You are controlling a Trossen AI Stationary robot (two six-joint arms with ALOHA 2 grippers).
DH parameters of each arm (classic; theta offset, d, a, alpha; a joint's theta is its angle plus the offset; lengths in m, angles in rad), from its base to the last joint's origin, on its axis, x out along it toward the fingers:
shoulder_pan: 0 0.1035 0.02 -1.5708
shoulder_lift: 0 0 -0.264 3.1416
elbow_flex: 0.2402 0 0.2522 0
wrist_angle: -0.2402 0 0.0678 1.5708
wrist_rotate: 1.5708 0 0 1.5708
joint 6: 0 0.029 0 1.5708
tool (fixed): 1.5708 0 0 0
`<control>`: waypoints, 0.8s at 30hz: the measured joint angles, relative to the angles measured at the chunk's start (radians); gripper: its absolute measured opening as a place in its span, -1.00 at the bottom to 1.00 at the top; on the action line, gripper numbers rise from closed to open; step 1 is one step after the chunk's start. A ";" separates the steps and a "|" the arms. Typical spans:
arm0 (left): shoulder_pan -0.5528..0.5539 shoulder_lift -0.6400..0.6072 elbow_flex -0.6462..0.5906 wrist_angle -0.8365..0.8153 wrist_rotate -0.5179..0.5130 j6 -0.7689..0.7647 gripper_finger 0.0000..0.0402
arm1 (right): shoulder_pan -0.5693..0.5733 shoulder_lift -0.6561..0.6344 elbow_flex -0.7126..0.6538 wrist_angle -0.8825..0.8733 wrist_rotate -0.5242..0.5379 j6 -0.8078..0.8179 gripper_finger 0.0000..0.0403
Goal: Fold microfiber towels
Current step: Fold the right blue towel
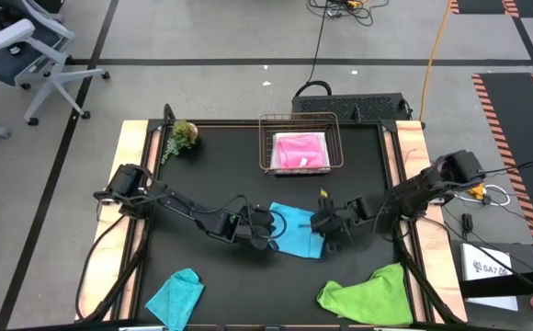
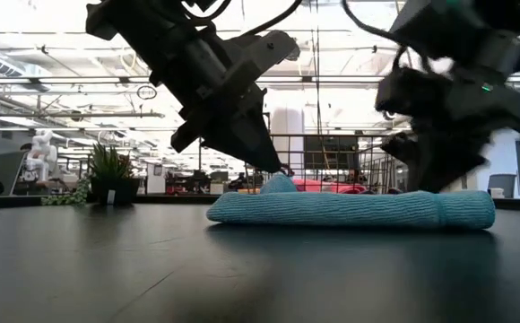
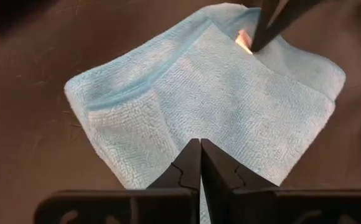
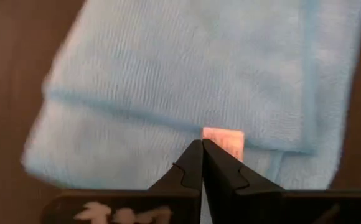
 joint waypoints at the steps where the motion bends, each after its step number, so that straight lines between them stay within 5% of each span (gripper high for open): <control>1: 0.000 0.000 0.000 0.000 -0.001 0.001 -0.96 | -0.016 -0.020 0.001 0.021 -0.017 0.008 -1.00; 7: 0.022 0.000 0.001 0.005 -0.047 0.016 -0.95 | -0.048 -0.129 0.003 0.176 -0.226 0.197 -1.00; 15: 0.103 0.000 0.001 -0.001 0.100 0.173 -0.96 | 0.009 -0.146 0.004 0.218 -0.148 0.265 -1.00; 24: 0.156 0.002 0.001 -0.049 0.068 0.228 -0.97 | 0.025 -0.124 0.004 0.222 -0.098 0.293 -1.00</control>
